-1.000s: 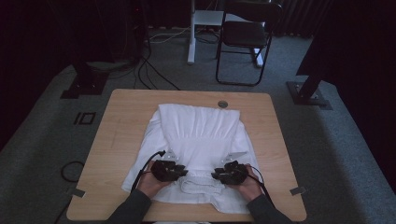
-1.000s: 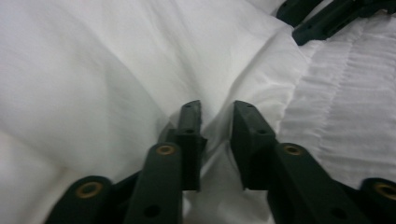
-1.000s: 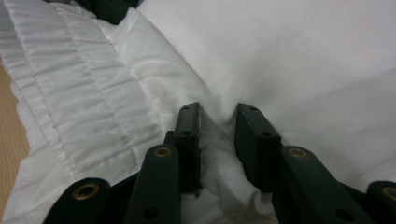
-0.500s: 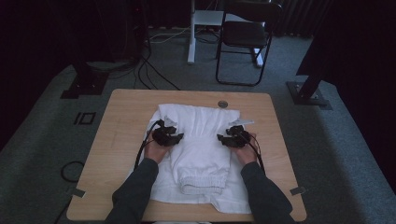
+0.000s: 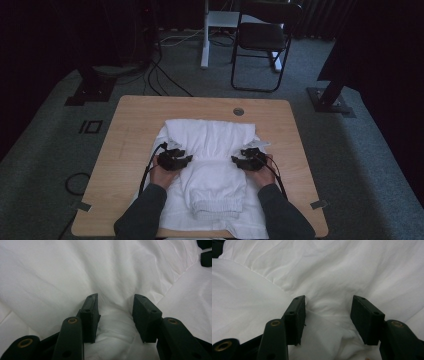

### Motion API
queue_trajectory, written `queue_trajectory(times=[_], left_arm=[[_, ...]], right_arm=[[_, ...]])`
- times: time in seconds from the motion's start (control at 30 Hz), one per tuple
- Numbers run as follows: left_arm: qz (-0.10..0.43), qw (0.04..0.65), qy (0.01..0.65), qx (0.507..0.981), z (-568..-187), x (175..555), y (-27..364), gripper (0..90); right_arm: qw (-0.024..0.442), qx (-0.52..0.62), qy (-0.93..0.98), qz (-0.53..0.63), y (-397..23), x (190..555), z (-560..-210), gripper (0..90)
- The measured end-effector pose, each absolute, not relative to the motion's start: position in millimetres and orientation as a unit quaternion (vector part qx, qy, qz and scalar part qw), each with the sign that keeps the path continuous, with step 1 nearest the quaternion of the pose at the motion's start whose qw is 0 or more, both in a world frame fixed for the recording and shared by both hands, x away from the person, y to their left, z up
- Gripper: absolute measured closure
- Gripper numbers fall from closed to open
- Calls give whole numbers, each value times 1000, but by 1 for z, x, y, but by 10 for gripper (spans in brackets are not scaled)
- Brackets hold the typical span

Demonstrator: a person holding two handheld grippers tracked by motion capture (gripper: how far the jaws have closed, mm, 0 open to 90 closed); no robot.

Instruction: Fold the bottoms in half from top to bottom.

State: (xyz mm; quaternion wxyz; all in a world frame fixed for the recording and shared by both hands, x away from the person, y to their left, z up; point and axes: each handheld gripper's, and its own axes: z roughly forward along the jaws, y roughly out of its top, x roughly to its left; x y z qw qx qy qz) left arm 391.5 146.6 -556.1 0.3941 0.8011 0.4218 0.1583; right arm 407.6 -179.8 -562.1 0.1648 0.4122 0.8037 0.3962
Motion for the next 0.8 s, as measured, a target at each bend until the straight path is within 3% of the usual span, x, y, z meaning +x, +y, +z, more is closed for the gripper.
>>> queue_trajectory(times=[0.4, 0.5, 0.67, 0.8], left_arm=[[148, 396, 424, 801, -557, 338, 147, 557], [148, 388, 436, 798, -545, 346, 152, 529], [215, 393, 457, 769, -505, 380, 170, 465], [244, 383, 472, 755, -495, 409, 179, 427]], right_arm=[[163, 373, 827, 389, -181, 364, -563, 450], [160, 375, 826, 390, -182, 364, -563, 450], [163, 375, 824, 392, -182, 363, -564, 451], [163, 376, 822, 394, -182, 363, -564, 451]])
